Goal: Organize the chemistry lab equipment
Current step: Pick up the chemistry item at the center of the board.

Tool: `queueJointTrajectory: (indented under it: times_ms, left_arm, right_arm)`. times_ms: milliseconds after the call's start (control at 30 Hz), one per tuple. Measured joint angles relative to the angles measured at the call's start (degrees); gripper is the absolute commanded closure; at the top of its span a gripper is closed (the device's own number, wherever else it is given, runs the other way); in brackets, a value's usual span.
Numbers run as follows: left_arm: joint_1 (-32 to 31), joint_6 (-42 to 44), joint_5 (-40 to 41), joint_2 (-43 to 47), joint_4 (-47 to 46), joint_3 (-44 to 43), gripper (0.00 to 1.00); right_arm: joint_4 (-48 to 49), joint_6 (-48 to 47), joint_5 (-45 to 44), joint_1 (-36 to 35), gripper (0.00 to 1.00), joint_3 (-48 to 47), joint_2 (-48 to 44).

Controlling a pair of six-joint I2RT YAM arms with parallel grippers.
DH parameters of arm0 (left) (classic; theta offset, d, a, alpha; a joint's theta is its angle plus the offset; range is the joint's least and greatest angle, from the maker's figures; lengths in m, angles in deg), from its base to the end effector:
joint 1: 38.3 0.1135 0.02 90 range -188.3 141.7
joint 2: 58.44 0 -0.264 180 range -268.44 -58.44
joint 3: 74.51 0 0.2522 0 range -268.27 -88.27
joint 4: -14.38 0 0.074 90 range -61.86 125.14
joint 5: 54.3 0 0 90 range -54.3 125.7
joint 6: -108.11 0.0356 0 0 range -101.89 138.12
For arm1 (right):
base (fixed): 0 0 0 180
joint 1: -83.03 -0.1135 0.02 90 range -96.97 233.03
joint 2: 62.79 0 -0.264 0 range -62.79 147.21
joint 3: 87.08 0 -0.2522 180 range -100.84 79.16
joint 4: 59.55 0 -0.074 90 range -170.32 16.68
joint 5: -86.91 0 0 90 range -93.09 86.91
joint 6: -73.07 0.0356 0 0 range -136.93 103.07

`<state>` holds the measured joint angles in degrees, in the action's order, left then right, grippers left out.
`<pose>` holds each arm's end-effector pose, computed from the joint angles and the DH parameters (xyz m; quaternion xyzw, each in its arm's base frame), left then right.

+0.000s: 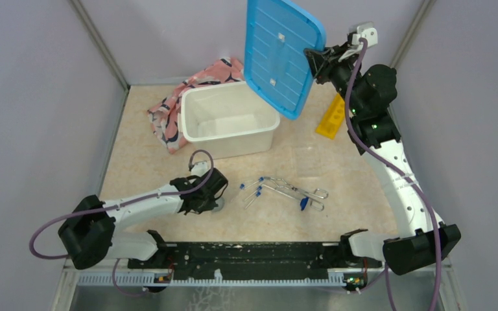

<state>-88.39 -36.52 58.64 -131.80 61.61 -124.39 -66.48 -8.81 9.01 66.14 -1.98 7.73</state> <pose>0.1460 -0.1529 0.1652 -0.0716 0.9641 -0.0103 0.2555 0.2519 0.0843 0.4991 -0.1297 0.5801 0.2345 0.7692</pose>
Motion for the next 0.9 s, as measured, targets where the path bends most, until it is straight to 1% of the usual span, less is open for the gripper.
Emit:
queueJointTrajectory:
  times_ms: [233,367,533,733,900]
  left_arm:
    - [0.07,-0.42,-0.04,1.11,-0.42,0.59,1.0]
    - [0.07,-1.22,-0.15,3.17,0.15,0.72,1.0]
    - [0.07,-1.81,0.35,8.35,4.55,0.2,1.0]
    - [0.09,-2.6,1.66,13.51,10.49,-5.4,1.0]
    - [0.0,-2.71,3.52,14.71,13.55,-12.07,1.0]
  right_arm:
    - [-0.02,-0.02,0.0,-0.04,1.0,0.04,0.0]
    - [-0.02,0.0,0.04,-0.26,1.0,0.04,0.0]
    - [-0.02,0.0,0.0,-0.26,1.0,0.04,0.0]
    - [-0.02,0.0,0.0,-0.26,1.0,0.04,-0.07]
    - [-0.04,0.02,-0.02,-0.26,1.0,0.04,-0.33]
